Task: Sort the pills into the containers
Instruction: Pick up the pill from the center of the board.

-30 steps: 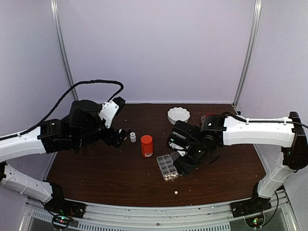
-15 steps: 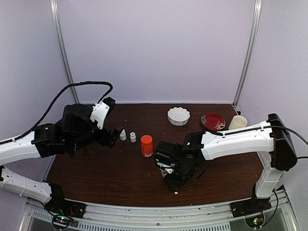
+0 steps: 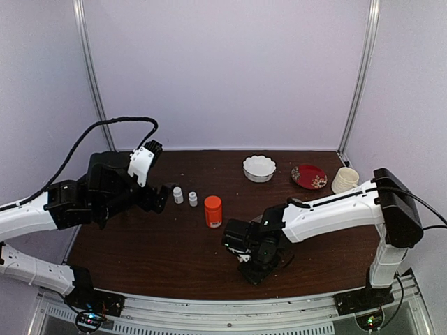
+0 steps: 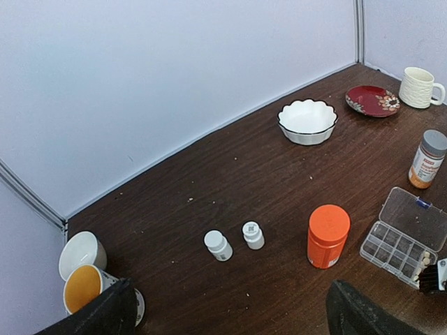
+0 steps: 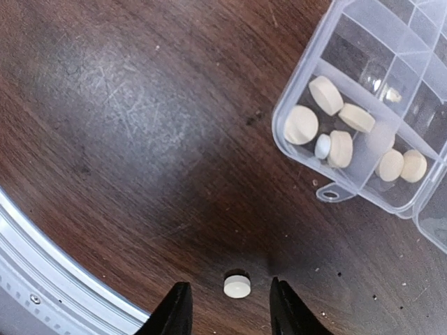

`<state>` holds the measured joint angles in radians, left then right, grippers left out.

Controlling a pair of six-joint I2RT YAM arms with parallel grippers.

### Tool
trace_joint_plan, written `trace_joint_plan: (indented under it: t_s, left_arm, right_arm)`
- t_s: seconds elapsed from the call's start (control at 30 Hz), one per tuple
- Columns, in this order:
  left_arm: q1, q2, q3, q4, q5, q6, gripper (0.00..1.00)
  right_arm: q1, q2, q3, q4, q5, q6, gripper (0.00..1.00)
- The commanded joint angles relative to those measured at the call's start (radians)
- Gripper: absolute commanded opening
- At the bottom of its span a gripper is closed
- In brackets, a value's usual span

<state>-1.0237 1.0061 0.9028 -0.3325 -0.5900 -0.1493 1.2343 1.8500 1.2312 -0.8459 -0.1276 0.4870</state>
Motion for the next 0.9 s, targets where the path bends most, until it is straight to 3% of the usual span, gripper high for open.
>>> trace_joint_plan:
  t_s: [0.0,0.87]
  left_arm:
    - [0.006,0.000,-0.004,0.039,-0.016,-0.016,0.98]
    - [0.007,0.014,0.001,0.038,-0.013,-0.029,0.98]
  right_arm:
    - [0.007,0.025,-0.013,0.037,-0.006,0.007,0.37]
    - [0.006,0.009,-0.038,-0.014,0.009,-0.005,0.21]
